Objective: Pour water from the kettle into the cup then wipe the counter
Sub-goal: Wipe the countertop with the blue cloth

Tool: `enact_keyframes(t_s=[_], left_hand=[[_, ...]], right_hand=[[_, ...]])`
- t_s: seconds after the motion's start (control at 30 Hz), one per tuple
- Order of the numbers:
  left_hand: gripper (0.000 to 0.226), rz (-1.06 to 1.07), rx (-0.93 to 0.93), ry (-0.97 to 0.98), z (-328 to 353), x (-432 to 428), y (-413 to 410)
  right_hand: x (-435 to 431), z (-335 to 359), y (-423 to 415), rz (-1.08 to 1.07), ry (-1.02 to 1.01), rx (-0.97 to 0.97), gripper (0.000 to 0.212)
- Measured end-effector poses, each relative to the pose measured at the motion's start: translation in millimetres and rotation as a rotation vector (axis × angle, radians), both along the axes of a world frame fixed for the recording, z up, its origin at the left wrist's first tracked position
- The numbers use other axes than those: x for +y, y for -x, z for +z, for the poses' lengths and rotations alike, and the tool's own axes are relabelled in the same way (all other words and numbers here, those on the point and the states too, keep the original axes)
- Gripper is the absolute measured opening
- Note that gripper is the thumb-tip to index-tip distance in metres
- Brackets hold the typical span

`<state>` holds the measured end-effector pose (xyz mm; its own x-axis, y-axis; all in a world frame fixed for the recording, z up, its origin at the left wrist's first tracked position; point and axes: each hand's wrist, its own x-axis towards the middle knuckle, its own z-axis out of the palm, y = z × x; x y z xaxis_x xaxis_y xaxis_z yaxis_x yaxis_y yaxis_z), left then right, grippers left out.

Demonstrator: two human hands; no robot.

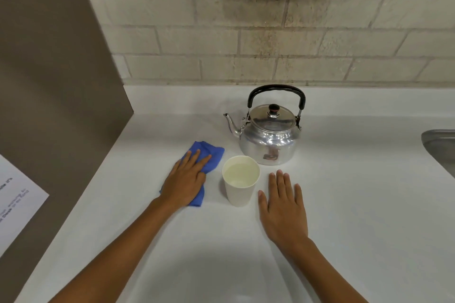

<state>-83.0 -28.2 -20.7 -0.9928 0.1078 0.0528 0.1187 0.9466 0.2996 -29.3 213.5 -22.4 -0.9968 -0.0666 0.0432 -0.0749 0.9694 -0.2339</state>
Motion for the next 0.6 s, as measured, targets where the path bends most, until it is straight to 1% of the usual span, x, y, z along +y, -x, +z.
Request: enact_keyframes(t_s=[0.13,0.2,0.27,0.37,0.43,0.5,0.6], left_hand=[[0.050,0.158,-0.007,0.092,9.4,17.5,21.2],[0.049,0.157,-0.025,0.063,7.5,29.3,14.7],[0.047,0.102,-0.035,0.014,2.6,33.5,-7.9],[0.046,-0.003,0.010,-0.006,-7.0,18.5,-54.8],[0.045,-0.021,0.015,-0.050,-7.6,0.5,-73.1],[0.045,0.014,-0.005,-0.053,-2.7,-11.1,-70.2],[0.047,0.140,-0.047,0.031,8.2,-2.0,-46.9]], right_hand=[[0.1,-0.3,1.0,0.008,-0.007,-0.005,0.061],[1.2,-0.8,1.0,0.011,-0.007,-0.007,0.061],[2.5,-1.3,1.9,0.009,-0.015,0.003,0.061],[1.4,-2.1,1.8,0.007,-0.029,0.022,0.061],[0.7,-2.3,1.6,0.008,-0.029,0.020,0.061],[0.2,-2.5,1.6,0.008,-0.024,0.022,0.061],[-0.1,-2.7,2.9,0.005,-0.030,0.026,0.061]])
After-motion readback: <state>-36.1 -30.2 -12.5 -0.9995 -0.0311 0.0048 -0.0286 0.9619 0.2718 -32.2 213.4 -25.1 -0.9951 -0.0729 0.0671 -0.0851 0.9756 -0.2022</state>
